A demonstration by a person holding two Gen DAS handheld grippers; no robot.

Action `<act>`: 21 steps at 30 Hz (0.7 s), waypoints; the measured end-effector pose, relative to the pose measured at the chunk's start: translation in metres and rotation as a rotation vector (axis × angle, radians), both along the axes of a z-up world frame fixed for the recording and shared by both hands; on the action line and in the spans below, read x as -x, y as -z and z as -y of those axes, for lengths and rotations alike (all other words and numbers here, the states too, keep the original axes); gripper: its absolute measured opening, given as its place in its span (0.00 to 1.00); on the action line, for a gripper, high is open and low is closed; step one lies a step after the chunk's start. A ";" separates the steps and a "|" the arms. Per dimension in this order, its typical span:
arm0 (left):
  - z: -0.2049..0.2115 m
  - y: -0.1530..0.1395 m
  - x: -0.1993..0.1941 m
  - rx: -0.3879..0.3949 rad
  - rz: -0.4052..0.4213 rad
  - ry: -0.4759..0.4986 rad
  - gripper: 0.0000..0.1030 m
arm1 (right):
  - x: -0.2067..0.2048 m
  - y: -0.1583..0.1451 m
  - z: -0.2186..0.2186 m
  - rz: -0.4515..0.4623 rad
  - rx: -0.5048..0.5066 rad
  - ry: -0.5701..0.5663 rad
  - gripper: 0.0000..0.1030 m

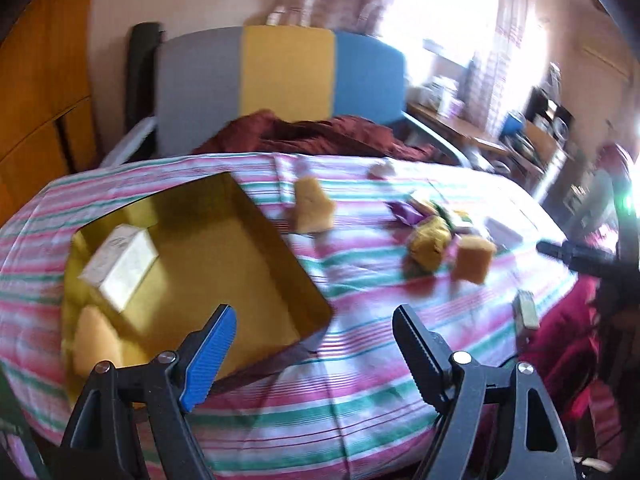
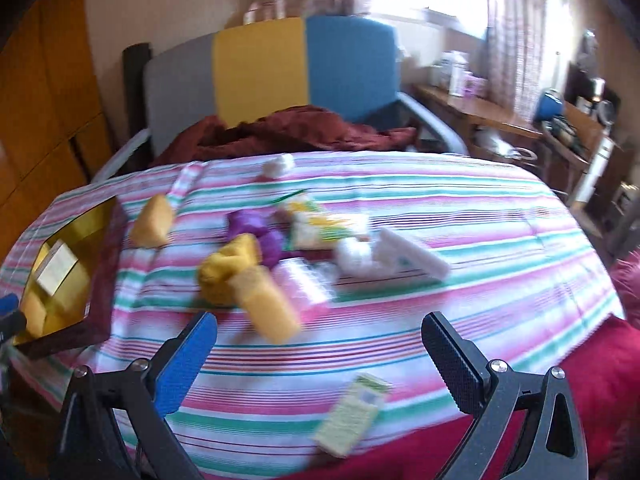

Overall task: Organize objects
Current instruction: 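Withdraw both tools from the tray back toward the table items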

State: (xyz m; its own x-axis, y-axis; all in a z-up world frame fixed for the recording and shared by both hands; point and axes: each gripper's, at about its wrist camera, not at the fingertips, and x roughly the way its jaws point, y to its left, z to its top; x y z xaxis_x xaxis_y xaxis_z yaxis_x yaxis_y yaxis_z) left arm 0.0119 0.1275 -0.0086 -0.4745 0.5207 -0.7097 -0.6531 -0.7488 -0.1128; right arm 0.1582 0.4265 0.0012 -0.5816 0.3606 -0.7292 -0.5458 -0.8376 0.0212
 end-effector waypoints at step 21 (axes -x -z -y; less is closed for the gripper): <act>-0.140 0.022 -0.025 0.010 0.121 0.356 0.74 | -0.052 0.015 -0.032 0.085 0.052 0.012 1.00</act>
State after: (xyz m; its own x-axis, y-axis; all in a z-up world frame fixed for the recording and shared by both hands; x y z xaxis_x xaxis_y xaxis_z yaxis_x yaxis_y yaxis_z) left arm 0.0373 0.2671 -0.0311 -0.1778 0.6305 -0.7555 -0.8550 -0.4791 -0.1986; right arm 0.2103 0.4582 -0.0139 -0.5126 0.3280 -0.7935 -0.5576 -0.8299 0.0172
